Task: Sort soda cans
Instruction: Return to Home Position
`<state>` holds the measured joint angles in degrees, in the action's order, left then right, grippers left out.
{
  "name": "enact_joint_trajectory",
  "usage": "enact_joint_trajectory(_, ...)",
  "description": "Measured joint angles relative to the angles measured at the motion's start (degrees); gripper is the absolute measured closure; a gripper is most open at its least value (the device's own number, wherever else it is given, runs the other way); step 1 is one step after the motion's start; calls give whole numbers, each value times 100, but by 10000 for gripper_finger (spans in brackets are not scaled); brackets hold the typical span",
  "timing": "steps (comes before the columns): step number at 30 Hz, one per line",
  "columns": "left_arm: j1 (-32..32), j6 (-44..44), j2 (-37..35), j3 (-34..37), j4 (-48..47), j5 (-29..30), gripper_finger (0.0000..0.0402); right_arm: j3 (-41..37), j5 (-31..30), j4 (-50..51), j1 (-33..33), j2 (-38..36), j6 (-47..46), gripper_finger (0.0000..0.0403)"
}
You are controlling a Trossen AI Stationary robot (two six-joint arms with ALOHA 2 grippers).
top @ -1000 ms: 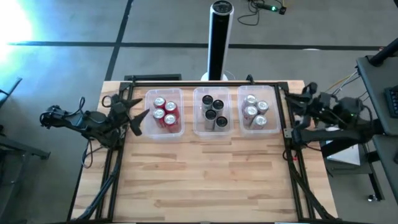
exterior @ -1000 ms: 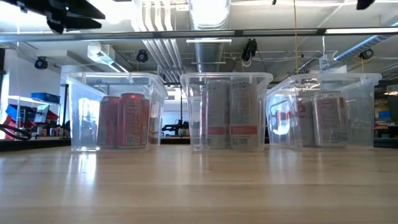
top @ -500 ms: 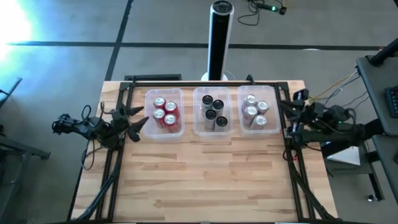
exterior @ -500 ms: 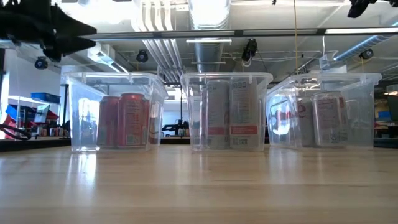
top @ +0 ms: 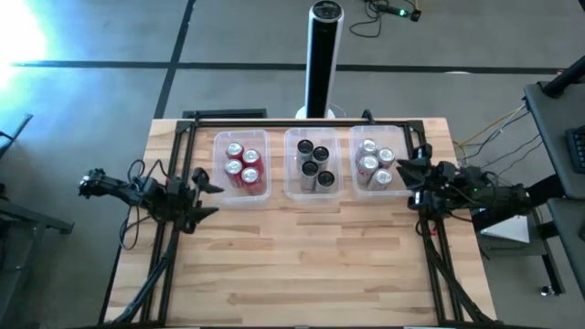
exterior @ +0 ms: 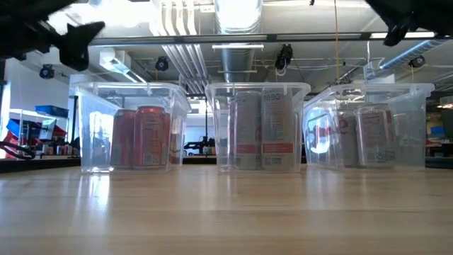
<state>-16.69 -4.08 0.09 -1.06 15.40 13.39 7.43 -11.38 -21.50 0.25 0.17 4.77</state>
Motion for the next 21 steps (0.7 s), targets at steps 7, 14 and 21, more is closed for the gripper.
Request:
enact_joint_trajectory(7, 0, -63, 20, 43, -347, -506, 141, -668, 101, -1093, 0, -7, -91, 318)
enact_joint_trajectory(14, 2, 11, 18, 43, -919, -503, 141, -668, 90, -351, 0, 108, -697, 327)
enact_joint_trajectory(21, 2, 140, 21, 45, -1292, -503, 141, -670, -101, 872, 0, 126, -1119, 322)
